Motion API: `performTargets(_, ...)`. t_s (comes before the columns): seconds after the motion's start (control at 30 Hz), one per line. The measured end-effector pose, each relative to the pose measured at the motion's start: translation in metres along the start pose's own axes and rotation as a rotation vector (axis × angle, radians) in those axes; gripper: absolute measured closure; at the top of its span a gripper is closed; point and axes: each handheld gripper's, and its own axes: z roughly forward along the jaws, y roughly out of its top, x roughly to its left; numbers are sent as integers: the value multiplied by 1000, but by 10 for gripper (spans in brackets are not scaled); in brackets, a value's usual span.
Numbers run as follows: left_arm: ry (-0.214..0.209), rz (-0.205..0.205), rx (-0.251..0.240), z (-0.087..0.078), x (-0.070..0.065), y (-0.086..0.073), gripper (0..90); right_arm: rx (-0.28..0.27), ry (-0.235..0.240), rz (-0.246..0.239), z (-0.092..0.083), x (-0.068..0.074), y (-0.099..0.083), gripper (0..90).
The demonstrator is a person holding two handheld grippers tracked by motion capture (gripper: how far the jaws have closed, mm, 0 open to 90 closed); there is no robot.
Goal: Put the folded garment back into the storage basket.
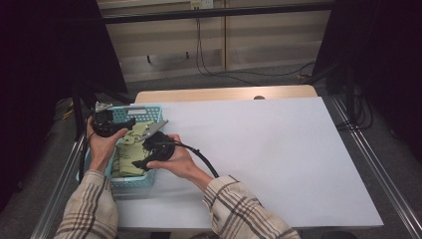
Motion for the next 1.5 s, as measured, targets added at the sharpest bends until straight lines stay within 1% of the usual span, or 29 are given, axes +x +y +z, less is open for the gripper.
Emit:
performTargets(0.07,-27,-27,-18,-4,-3,1,52,-6,-9,18,-2,-1,-1,201)
performTargets(0.13,-20,2,-35,-7,-5,2,40,-11,-19,21,-3,-2,-1,164)
performTargets(0.17,-24,-1,-46,-9,-7,2,37,-13,-26,30,-5,-2,0,145)
performTargets(0.2,-25,15,-51,-11,-7,2,37,-22,-32,31,-6,-3,0,127)
performTargets(0.27,-49,4,-62,-14,-8,1,37,-32,-44,37,-9,-4,0,100)
performTargets(0.33,-50,1,-54,-16,-7,2,36,-44,-53,34,-12,-4,1,70)
performTargets(0.37,-36,5,-79,-18,-9,1,37,-49,-60,31,-14,-4,0,56)
performTargets(0.4,-38,11,-105,-20,-10,-1,37,-54,-72,44,-16,-4,0,46)
performTargets(0.43,-47,7,-131,-22,-11,-2,36,-60,-86,45,-18,-5,-1,44)
performTargets(0.5,-61,12,-153,-24,-12,-4,36,-77,-101,56,-22,-5,-2,44)
performTargets(0.57,-56,17,-149,-27,-14,-5,36,-81,-118,59,-25,-7,-3,45)
performTargets(0.7,-82,12,-191,-34,-16,-6,27,-83,-132,66,-31,-10,-6,44)
performTargets(0.73,-75,35,-200,-37,-16,-6,25,-82,-138,66,-32,-11,-6,44)
performTargets(0.77,-89,10,-211,-38,-18,-6,25,-83,-149,64,-33,-11,-7,43)
performTargets(0.83,-93,2,-237,-42,-20,-8,24,-89,-159,69,-35,-12,-9,40)
performTargets(0.97,-75,36,-239,-50,-25,-10,26,-106,-176,76,-39,-14,-11,35)
performTargets(1.0,-76,29,-245,-52,-27,-11,27,-107,-184,79,-40,-14,-12,36)
performTargets(1.07,-85,42,-254,-57,-28,-13,27,-118,-193,86,-42,-14,-14,37)
performTargets(1.13,-69,43,-255,-62,-29,-15,27,-136,-187,96,-43,-14,-15,37)
performTargets(1.17,-68,21,-259,-63,-31,-17,27,-137,-199,94,-45,-14,-17,37)
performTargets(1.2,-70,20,-268,-63,-31,-18,28,-144,-207,99,-46,-14,-18,37)
performTargets(1.23,-63,30,-261,-65,-32,-19,31,-156,-209,101,-46,-14,-19,37)
performTargets(1.27,-73,22,-260,-67,-34,-20,32,-157,-213,103,-47,-14,-21,37)
performTargets(1.3,-80,42,-259,-69,-33,-21,33,-161,-223,106,-48,-14,-22,37)
performTargets(1.33,-75,24,-267,-71,-37,-21,35,-164,-230,111,-49,-15,-24,39)
performTargets(1.37,-70,40,-273,-74,-37,-21,35,-163,-238,111,-51,-16,-25,40)
performTargets(1.43,-78,40,-291,-79,-39,-21,35,-187,-253,136,-55,-16,-27,42)
performTargets(1.47,-88,29,-292,-81,-39,-22,35,-192,-257,129,-57,-18,-29,42)
performTargets(1.5,-78,43,-290,-83,-39,-22,35,-196,-267,136,-59,-18,-30,42)
